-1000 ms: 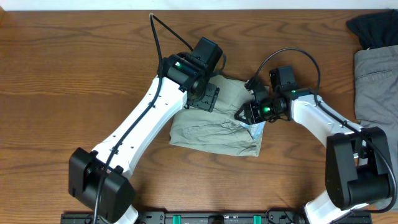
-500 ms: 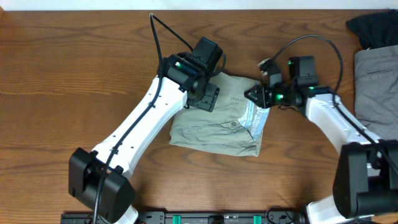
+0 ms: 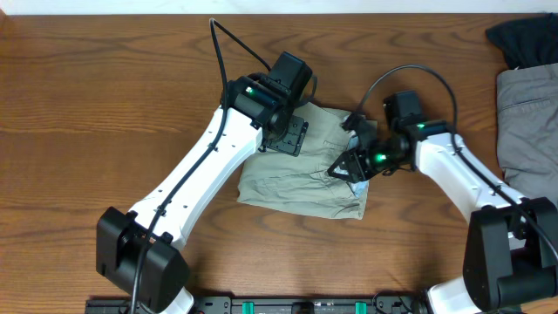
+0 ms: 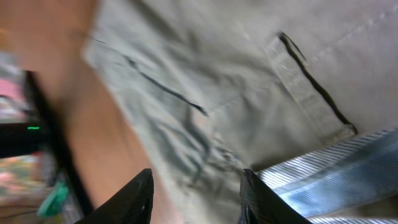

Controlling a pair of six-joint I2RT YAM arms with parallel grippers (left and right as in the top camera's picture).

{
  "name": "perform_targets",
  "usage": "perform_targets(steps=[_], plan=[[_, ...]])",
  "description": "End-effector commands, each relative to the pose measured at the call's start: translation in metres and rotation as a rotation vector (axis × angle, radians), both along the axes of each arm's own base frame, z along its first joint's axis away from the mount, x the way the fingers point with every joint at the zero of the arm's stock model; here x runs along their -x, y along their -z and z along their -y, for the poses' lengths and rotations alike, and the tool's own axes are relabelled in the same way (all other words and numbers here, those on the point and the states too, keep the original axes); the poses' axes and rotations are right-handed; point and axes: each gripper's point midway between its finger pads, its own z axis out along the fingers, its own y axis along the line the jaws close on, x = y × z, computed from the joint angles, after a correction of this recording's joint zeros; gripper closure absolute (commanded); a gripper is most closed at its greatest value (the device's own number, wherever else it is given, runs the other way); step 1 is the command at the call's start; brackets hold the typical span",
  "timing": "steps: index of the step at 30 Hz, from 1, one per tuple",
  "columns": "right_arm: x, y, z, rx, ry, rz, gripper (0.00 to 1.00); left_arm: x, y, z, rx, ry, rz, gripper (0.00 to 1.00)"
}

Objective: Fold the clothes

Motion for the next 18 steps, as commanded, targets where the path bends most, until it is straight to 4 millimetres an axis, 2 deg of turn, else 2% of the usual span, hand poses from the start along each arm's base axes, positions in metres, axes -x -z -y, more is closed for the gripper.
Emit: perform_targets(steps=[1, 4, 8, 13, 18], plan=[[-0.002, 0.016, 0.013, 0.155, 0.065, -0.006, 0.56, -0.001, -0.001, -0.002, -0.011, 0.004, 0.010, 0.28], [0.003, 0.019, 0.007, 0.163, 0.057, -0.025, 0.57, -0.001, -0.001, -0.002, -0.011, 0.004, 0.010, 0.28], [0.001, 0.032, 0.017, 0.250, 0.151, -0.069, 0.56, -0.001, -0.001, -0.002, -0.011, 0.004, 0.009, 0.28], [0.010, 0.031, 0.005, 0.187, 0.118, -0.112, 0.64, -0.001, -0.001, -0.002, -0.011, 0.004, 0.009, 0.28], [0.024, 0.029, -0.001, 0.167, 0.064, -0.147, 0.66, -0.001, -0.001, -0.002, -0.011, 0.004, 0.009, 0.28]])
